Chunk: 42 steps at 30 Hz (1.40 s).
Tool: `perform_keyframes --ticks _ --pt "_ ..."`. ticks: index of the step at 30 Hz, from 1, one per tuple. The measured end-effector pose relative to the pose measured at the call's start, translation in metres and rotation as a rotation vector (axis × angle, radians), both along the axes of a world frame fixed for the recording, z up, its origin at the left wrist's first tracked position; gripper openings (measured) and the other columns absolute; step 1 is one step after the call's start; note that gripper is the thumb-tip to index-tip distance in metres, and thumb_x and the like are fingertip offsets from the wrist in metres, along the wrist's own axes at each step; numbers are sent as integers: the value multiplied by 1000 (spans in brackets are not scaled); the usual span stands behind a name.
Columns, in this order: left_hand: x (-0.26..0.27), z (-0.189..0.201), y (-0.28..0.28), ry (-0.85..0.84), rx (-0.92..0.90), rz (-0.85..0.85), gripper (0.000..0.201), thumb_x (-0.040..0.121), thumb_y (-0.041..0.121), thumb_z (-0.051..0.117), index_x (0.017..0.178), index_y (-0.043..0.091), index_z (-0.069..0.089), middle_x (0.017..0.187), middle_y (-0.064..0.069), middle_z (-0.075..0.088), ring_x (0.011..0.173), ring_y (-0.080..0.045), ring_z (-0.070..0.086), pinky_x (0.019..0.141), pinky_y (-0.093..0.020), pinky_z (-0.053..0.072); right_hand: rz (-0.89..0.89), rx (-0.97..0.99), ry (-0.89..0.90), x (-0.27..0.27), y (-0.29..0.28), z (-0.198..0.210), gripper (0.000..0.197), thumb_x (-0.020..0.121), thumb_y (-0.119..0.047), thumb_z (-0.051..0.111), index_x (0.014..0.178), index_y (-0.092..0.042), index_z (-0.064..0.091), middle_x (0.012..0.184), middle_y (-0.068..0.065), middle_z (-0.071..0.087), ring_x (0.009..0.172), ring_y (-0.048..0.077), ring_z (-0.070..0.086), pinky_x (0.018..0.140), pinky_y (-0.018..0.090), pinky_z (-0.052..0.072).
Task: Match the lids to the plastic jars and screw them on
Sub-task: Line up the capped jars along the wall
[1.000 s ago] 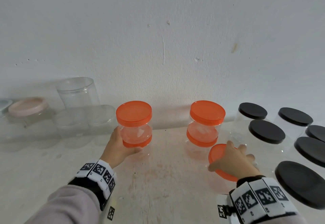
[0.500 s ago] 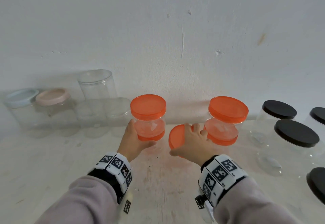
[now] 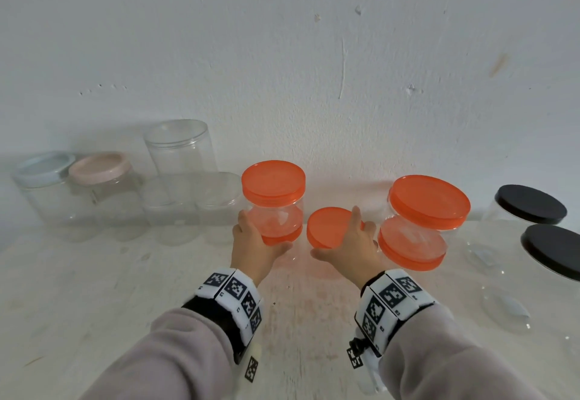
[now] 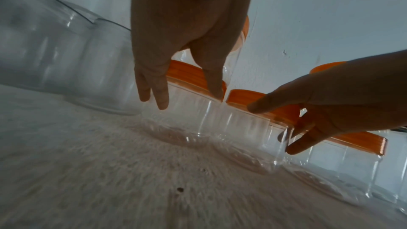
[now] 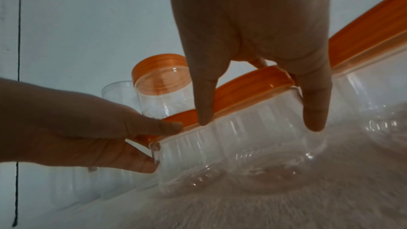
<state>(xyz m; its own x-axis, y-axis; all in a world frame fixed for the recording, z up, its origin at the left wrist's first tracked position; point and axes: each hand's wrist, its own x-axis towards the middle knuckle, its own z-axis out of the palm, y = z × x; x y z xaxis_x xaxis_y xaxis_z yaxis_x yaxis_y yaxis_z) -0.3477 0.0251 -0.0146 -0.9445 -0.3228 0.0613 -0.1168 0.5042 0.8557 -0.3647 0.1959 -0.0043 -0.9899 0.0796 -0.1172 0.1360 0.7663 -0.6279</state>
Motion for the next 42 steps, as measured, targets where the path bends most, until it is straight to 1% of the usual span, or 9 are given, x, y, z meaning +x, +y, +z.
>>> perform_keyframes --ticks 3,7,12,21,29,33,36,39,42 --pt "-4 3 7 1 9 44 104 72 24 83 146 2 14 139 -19 34 122 -30 43 88 -27 36 -16 -38 35 -7 -2 -4 127 70 -41 82 151 -18 -13 144 16 17 128 41 33 100 45 37" --pt "-11 8 14 -4 6 97 101 73 22 82 146 2 14 140 -20 32 123 -34 42 96 -36 39 -47 -69 30 -20 -7 -1 123 72 -40 82 151 -10 -8 147 18 15 131 41 29 101 46 36" --pt "-24 10 15 -21 -1 160 88 76 22 80 139 -3 24 140 -20 31 124 -34 41 99 -36 37 -78 -144 -20 -38 -11 6 121 74 -33 82 151 -3 -6 152 15 10 137 39 23 106 47 32" --pt "-42 7 17 -11 -25 218 75 80 16 75 135 -6 28 135 -22 35 120 -33 42 96 -37 36 -102 -233 10 -58 -20 4 106 77 -28 79 149 -2 5 146 17 20 133 38 30 107 48 35" --pt "-46 3 18 -16 -49 217 75 82 16 73 136 -5 26 136 -22 33 119 -36 43 96 -38 38 -89 -270 35 -62 -19 1 96 79 -22 77 146 -4 12 139 19 27 127 40 37 104 50 37" --pt "-45 1 15 -1 -29 208 75 82 15 73 137 -4 26 136 -21 34 119 -32 42 86 -28 35 -77 -248 40 -56 -19 7 98 81 -23 75 149 -5 7 143 18 23 131 38 32 104 47 37" --pt "-43 0 10 7 -44 186 73 84 16 71 138 -4 28 137 -21 37 120 -30 39 85 -25 31 -18 -223 141 -38 -16 16 94 86 -25 70 151 -8 4 149 13 17 135 31 26 104 38 33" --pt "-40 2 6 2 -53 181 71 86 19 69 140 -4 29 138 -20 39 124 -30 39 95 -30 33 88 -272 392 -6 -8 30 77 88 -22 67 150 -15 21 145 3 29 132 18 34 99 21 30" --pt "-35 5 1 22 -60 172 70 85 20 70 140 -2 33 137 -19 44 126 -31 41 103 -35 34 178 -339 661 27 7 52 62 88 -18 67 142 -21 38 135 -4 43 122 5 43 99 16 36"
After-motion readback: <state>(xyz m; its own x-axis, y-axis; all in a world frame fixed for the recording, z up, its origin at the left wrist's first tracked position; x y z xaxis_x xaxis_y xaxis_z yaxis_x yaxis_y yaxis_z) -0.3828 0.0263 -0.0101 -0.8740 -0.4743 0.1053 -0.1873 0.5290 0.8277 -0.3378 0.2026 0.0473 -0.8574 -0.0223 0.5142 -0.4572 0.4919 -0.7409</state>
